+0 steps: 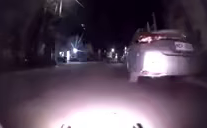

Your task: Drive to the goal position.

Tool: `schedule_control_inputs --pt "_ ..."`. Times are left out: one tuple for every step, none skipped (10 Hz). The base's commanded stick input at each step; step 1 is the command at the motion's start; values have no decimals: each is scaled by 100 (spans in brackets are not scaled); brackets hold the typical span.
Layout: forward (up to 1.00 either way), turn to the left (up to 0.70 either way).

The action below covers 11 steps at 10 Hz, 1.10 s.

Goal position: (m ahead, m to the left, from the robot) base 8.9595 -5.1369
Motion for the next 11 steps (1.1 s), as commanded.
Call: schedule_control_inputs --pt "60 0" --pt "60 -15" --pt "60 -15" --pt "60 -15" --pt "60 -15" --pt "60 -15" --pt "60 -15" --pt "45 0" --pt "45 0" --pt "45 0" --pt "45 0"
